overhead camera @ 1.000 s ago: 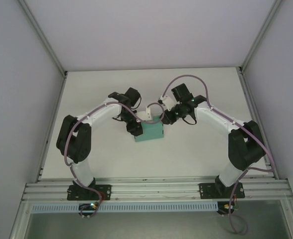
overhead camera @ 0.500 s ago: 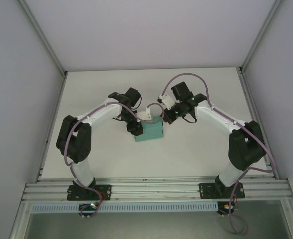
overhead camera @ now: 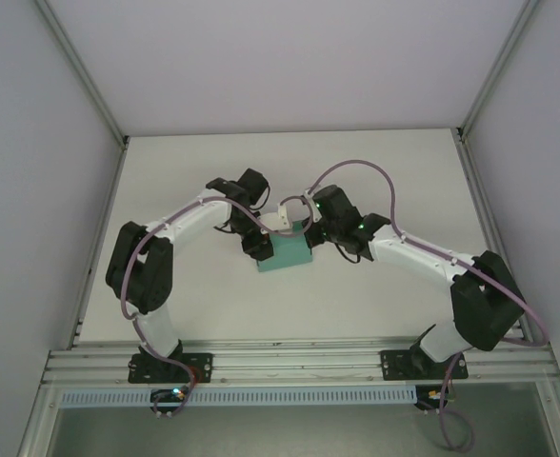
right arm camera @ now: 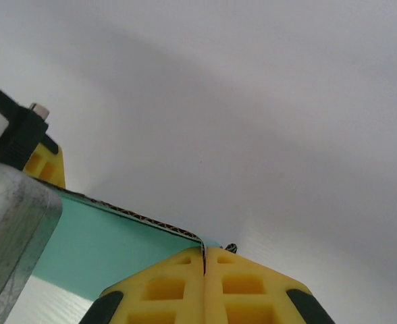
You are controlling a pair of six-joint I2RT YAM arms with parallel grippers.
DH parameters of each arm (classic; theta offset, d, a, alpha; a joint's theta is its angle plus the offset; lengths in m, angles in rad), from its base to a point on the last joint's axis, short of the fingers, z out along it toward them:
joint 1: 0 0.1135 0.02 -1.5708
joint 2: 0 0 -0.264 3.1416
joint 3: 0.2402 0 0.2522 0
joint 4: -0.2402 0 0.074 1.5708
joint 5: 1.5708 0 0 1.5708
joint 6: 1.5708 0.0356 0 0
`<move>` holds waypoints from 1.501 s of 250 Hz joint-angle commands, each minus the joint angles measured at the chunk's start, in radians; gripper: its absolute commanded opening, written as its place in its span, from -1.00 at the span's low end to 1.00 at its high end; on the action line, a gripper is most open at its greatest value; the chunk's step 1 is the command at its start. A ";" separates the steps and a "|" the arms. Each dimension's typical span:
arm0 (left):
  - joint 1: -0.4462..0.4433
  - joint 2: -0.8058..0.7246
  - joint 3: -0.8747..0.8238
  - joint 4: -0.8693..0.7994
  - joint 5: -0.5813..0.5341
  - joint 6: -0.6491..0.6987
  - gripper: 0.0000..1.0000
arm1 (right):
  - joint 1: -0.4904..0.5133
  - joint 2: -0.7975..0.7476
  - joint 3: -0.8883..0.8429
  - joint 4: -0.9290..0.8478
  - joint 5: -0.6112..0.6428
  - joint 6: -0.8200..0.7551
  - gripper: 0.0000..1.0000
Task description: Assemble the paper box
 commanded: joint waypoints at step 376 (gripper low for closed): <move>-0.043 -0.036 -0.072 0.074 -0.077 -0.030 -0.23 | 0.092 -0.033 -0.374 0.207 0.163 0.094 -1.00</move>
